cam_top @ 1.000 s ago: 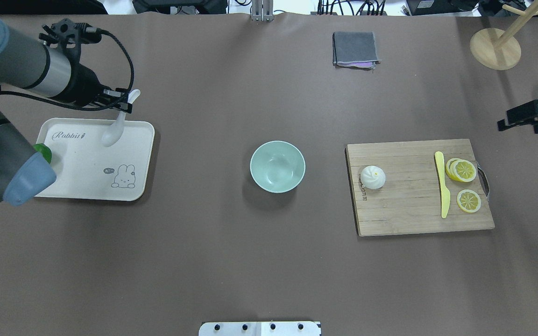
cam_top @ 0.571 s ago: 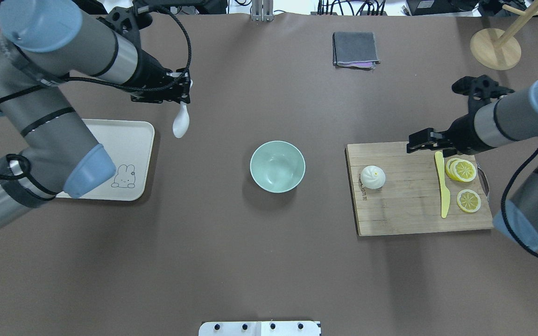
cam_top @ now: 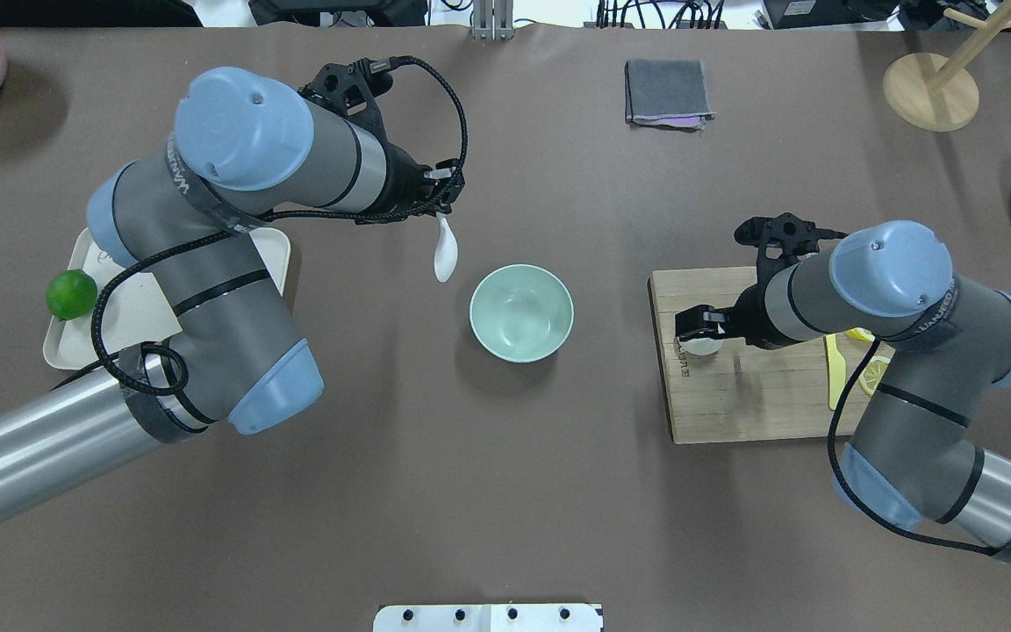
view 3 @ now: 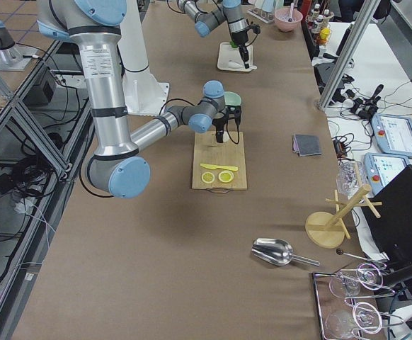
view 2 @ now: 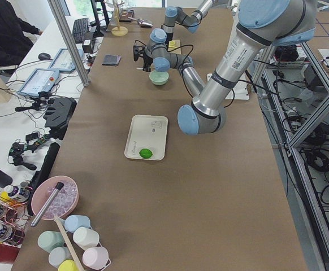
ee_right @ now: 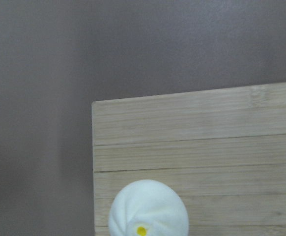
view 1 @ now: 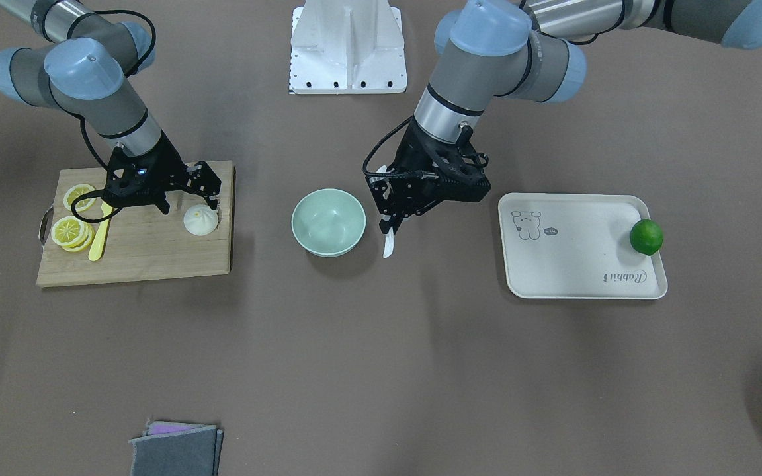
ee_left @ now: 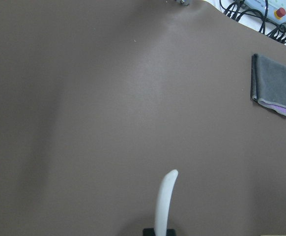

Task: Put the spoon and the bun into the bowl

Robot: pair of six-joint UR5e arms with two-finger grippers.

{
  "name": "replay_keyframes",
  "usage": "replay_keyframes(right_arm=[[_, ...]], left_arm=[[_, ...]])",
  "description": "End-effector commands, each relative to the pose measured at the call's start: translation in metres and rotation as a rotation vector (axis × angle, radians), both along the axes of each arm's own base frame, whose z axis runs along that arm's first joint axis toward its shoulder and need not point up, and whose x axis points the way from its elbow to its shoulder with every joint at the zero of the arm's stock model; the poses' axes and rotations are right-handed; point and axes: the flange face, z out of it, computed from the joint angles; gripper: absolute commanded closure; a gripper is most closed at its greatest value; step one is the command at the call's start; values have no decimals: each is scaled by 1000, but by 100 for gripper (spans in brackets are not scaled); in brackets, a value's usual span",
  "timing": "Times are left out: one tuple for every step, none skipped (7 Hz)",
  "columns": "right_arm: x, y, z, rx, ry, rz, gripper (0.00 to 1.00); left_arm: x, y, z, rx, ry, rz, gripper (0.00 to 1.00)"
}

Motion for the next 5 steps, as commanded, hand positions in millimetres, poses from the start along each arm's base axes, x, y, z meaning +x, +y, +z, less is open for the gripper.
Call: replay_keyframes(right_arm=[[-16, -3, -8, 14, 0, 5, 28], [-17, -3, -12, 6, -8, 9, 67], [-13, -7, -13, 8, -10, 17, 97], [-13, -8, -9, 3, -3, 19, 100], [-10, -12, -12, 4, -8, 28, 100]], left_arm=[[6, 4, 0, -1, 0, 5, 100], [11, 8, 0, -1, -1, 13, 100], [13, 11, 0, -1, -1, 18, 100], [15, 12, 0, -1, -1, 21, 100], [19, 17, -1, 1, -1, 22, 100]])
